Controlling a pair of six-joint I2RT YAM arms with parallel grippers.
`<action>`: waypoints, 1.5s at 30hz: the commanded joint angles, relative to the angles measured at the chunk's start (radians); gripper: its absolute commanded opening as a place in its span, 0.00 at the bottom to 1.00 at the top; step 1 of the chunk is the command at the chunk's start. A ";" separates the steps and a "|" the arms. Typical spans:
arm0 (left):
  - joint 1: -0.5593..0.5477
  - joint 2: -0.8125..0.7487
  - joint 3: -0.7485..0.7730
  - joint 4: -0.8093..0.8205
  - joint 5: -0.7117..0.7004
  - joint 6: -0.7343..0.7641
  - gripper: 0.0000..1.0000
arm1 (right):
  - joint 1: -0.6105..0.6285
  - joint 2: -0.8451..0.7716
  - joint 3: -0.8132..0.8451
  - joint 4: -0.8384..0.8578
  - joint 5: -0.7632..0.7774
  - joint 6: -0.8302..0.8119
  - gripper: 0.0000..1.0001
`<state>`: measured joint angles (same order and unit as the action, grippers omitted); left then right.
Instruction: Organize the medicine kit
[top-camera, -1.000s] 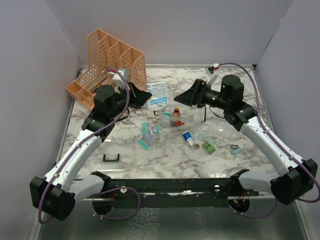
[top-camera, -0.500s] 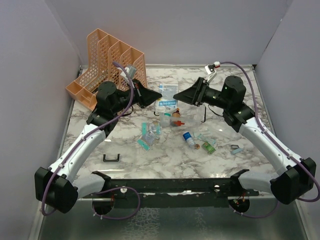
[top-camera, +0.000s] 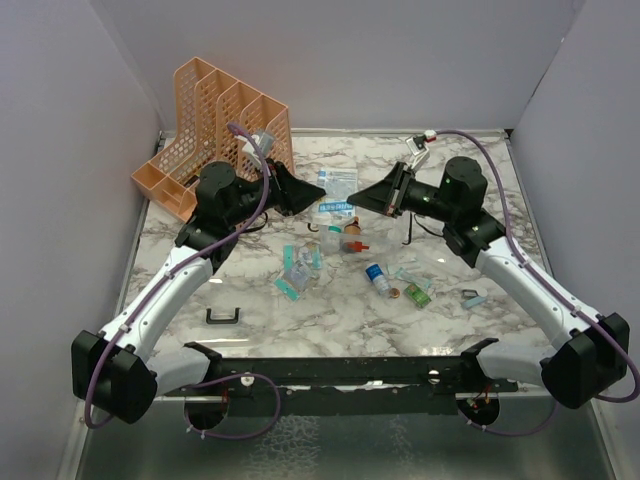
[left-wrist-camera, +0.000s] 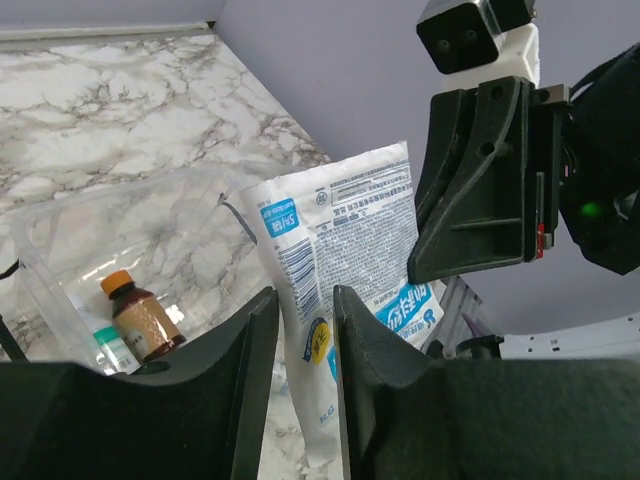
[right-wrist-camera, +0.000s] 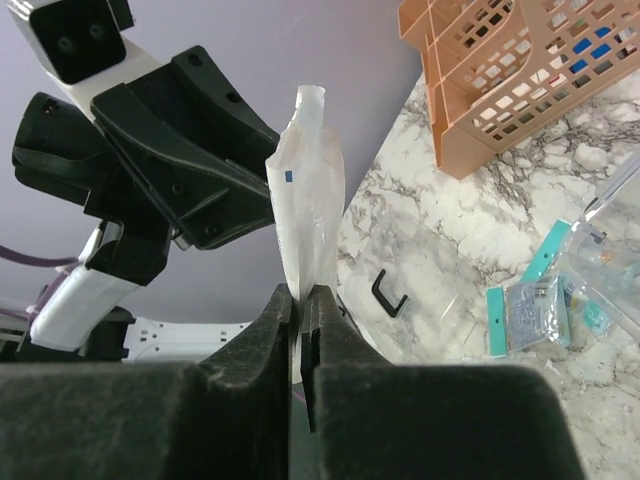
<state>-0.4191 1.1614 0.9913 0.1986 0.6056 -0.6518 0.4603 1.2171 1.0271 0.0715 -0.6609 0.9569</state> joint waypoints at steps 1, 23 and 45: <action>0.002 -0.005 0.033 -0.110 -0.118 0.044 0.39 | 0.006 -0.019 0.033 -0.073 0.079 -0.034 0.01; 0.003 -0.094 -0.039 -0.413 -0.576 0.137 0.74 | 0.006 0.324 0.570 -1.022 0.745 -0.408 0.01; -0.072 -0.110 -0.072 -0.439 -0.692 0.058 0.74 | 0.078 0.608 0.790 -1.272 1.019 -0.327 0.01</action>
<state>-0.4770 1.0801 0.9348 -0.2272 -0.0292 -0.5926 0.5045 1.7943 1.7779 -1.1080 0.1894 0.5804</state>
